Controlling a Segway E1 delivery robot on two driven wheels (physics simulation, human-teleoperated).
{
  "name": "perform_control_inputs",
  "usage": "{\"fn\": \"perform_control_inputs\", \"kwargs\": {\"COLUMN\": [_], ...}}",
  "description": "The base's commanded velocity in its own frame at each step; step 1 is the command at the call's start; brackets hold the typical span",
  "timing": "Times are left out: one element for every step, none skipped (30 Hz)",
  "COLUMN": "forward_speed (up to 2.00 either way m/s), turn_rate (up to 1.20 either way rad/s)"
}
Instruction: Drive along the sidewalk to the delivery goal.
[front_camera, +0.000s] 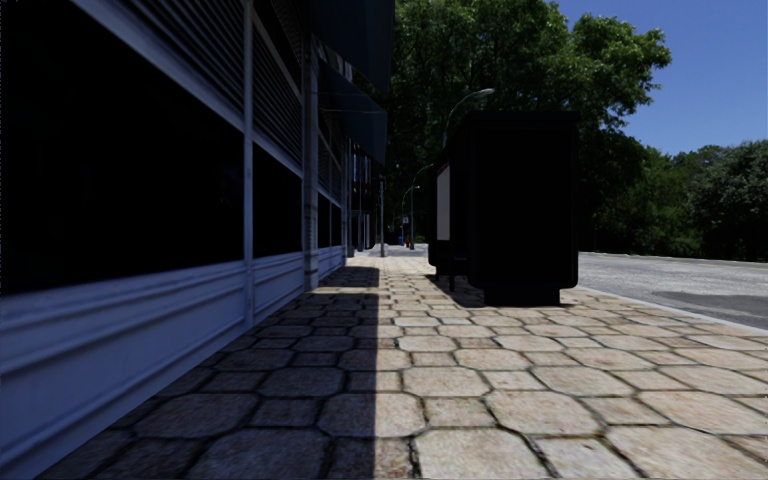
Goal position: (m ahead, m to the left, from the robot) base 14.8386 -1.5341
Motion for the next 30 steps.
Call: {"fn": "perform_control_inputs", "kwargs": {"forward_speed": [2.00,2.00,2.00,2.00,2.00,2.00,2.00,2.00,2.00,2.00,2.00,2.00,2.00,2.00,2.00,2.00,2.00,2.00,2.00,2.00,2.00,2.00,2.00,2.00,2.00,2.00,2.00,2.00,2.00,2.00], "turn_rate": [0.00,0.00,0.00,0.00,0.00,0.00,0.00,0.00,0.00,0.00,0.00,0.00,0.00,0.00,0.00,0.00,0.00,0.00,0.00,0.00,0.00,0.00,0.00,0.00,0.00,0.00,0.00,0.00,0.00,0.00]}}
